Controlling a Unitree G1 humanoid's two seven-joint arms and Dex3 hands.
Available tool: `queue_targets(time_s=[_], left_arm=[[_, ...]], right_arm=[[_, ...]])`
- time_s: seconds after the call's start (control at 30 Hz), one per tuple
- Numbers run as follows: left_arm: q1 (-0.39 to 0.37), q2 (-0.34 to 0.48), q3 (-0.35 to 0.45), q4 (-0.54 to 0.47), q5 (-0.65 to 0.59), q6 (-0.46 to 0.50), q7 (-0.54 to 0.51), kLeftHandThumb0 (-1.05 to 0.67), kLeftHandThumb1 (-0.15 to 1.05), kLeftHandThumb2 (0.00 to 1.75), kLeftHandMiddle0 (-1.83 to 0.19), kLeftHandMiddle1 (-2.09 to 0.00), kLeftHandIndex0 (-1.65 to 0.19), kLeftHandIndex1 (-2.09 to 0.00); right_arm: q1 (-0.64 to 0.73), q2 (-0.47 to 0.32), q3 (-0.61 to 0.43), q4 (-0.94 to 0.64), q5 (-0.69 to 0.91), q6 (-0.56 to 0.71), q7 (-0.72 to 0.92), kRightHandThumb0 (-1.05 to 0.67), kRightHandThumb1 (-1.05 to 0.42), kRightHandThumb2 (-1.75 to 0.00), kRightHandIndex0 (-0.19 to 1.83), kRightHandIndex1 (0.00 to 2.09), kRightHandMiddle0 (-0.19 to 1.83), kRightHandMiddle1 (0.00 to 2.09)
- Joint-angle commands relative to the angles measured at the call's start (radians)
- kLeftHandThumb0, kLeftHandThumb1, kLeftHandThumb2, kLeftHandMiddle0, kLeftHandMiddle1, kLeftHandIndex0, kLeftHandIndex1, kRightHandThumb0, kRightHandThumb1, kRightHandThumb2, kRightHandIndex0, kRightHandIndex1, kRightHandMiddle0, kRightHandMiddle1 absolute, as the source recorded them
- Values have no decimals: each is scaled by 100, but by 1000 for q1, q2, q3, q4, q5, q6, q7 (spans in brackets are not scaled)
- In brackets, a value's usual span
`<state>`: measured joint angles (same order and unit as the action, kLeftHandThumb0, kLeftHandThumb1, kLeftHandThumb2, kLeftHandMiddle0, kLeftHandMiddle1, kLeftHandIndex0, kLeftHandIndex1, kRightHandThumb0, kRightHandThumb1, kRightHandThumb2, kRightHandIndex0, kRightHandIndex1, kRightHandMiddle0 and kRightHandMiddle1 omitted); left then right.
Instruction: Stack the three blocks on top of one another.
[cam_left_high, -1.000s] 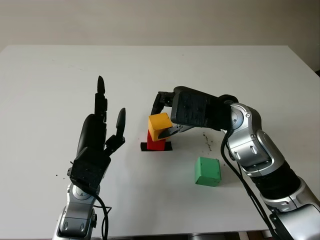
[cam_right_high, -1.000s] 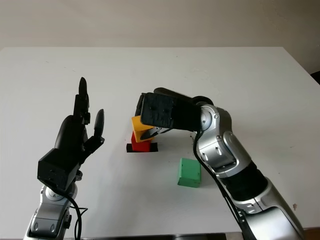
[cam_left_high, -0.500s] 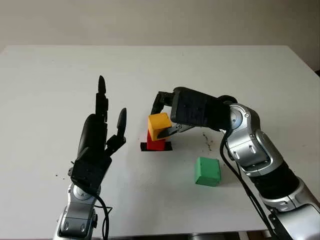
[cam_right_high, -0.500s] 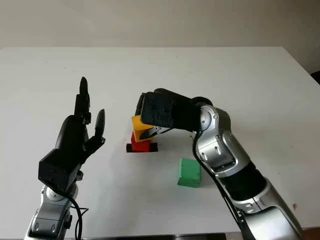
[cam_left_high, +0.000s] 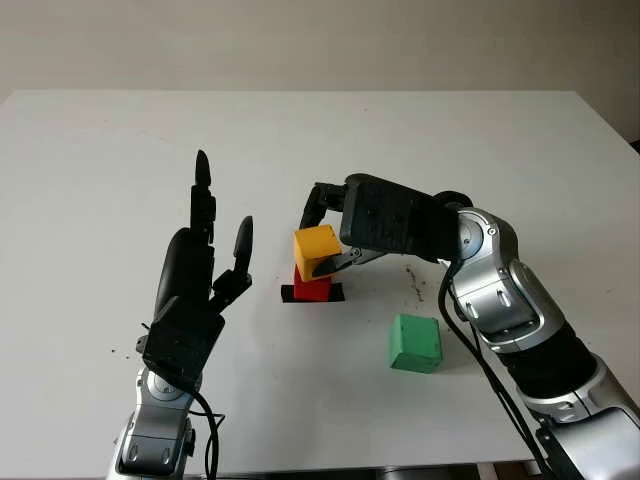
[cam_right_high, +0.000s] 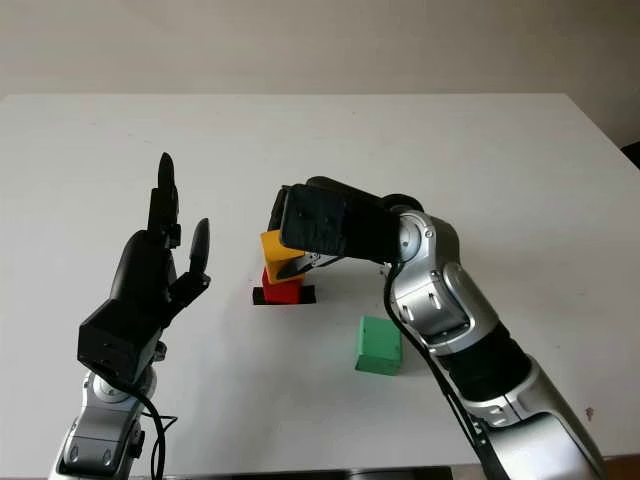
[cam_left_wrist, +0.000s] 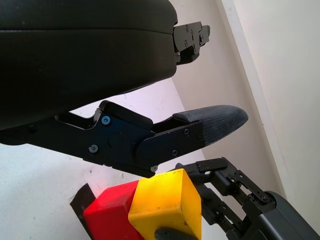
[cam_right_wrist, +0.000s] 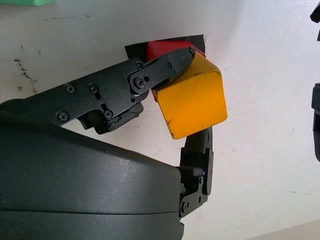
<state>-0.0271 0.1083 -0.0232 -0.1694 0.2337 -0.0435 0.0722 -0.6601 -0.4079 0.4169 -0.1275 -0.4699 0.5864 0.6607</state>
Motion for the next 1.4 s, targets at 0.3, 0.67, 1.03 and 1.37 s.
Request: queue_targets(time_s=[0.3, 0.67, 1.03, 1.37], left_arm=[[6, -3, -1, -9, -4, 1, -2, -71, 105, 73, 19, -5, 19, -2], [3, 1, -1, 1, -3, -13, -2, -70, 105, 73, 19, -5, 19, -2], [9, 2, 2, -16, -13, 3, -10, -72, 105, 72, 19, -4, 19, -2], [8, 13, 17, -23, -36, 9, -31, -73, 105, 71, 19, -3, 19, -1]], right_arm=[[0, 7, -14, 6, 22, -11, -12, -38, -100, -6, 20, 5, 19, 169], [-3, -55, -13, 24, 35, -102, 33, -63, -93, -5, -1, 3, -1, 47], [41, -119, -135, -24, 87, -199, 13, -69, -92, -6, -19, 0, -8, 12], [241, -227, -391, -390, 115, -49, 8, -61, -92, -5, -14, 5, 3, 12]])
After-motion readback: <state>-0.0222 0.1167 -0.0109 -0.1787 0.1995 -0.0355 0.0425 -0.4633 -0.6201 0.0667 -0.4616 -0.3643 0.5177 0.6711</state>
